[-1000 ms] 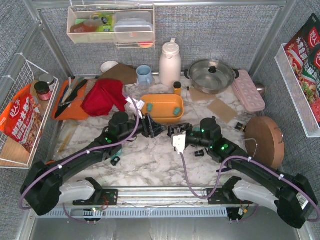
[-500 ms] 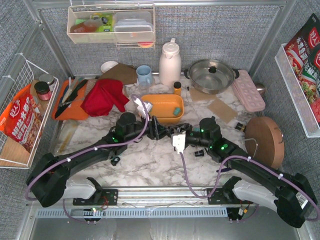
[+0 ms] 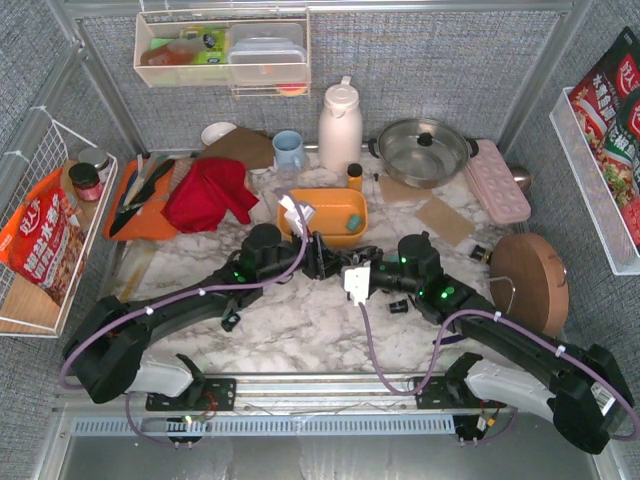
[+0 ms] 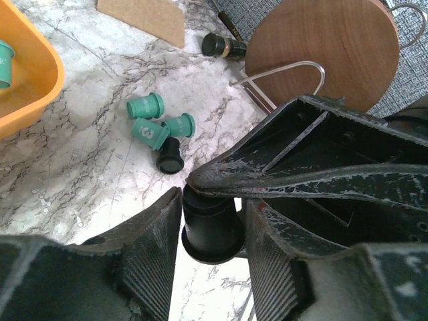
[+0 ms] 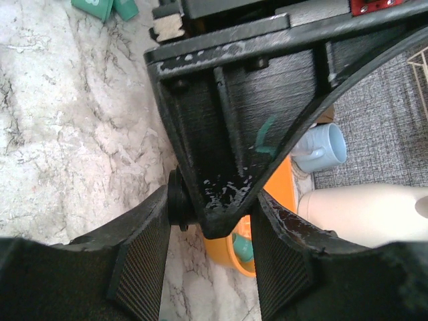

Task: Mix the coffee capsules in the storage basket

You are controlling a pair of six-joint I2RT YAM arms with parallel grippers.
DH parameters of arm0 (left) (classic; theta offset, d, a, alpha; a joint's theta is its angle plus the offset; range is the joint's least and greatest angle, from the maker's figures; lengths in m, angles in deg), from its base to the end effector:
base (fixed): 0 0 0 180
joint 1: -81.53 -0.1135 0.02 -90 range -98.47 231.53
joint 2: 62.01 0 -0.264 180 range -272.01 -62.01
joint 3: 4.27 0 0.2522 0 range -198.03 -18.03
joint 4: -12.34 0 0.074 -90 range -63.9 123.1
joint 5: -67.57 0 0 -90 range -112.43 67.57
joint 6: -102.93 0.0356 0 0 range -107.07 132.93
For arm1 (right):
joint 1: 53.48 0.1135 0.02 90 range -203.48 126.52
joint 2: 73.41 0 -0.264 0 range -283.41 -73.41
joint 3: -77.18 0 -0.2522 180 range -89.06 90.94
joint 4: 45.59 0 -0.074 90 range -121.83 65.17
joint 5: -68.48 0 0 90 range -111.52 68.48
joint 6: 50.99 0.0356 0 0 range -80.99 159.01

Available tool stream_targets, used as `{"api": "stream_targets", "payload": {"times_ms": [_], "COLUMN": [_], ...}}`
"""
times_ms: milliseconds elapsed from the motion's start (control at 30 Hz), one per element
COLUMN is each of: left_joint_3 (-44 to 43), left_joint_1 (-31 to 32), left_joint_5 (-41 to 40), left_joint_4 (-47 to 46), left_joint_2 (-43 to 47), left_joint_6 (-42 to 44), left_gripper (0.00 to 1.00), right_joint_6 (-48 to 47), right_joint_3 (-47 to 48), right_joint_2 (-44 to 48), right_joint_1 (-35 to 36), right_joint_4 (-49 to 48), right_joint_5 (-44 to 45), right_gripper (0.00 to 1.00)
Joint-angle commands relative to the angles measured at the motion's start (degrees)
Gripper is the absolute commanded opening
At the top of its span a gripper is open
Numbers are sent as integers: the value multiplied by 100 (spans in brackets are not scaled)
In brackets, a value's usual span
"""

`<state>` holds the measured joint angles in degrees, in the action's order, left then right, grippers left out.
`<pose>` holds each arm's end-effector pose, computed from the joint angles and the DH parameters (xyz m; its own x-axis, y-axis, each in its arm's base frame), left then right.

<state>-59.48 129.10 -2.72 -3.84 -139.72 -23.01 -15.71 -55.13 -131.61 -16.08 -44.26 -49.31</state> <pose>0.1960 -0.2322 0.2631 -0.6007 -0.1618 -0.7829 0.7021 0.3616 -0.6134 0.1743 0.1542 0.2702 0.6404 -0.4194 -0.6434 -0.6528 0.1441 -0.7437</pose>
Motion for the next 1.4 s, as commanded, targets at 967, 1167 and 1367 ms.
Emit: {"api": "stream_targets", "payload": {"times_ms": [967, 1167, 1367], "left_joint_3": [-1274, -2078, -3094], "left_joint_1": [-960, -1489, -1538], "left_joint_5": [-1778, -1905, -1869], "left_joint_4": [1171, 1075, 1513], "left_joint_2": [-550, -1870, -3015], "left_joint_6": [1111, 1186, 1311], "left_gripper": [10, 11, 17], "right_joint_6": [1746, 4148, 5788], "right_joint_3": [-366, 197, -84], "right_joint_2": [1123, 1465, 1979], "right_joint_1": [-2, -24, -306], "right_joint_4": [-569, 408, 520], "right_joint_5": [1755, 4428, 6135], "right_gripper": [99, 99, 99]}}
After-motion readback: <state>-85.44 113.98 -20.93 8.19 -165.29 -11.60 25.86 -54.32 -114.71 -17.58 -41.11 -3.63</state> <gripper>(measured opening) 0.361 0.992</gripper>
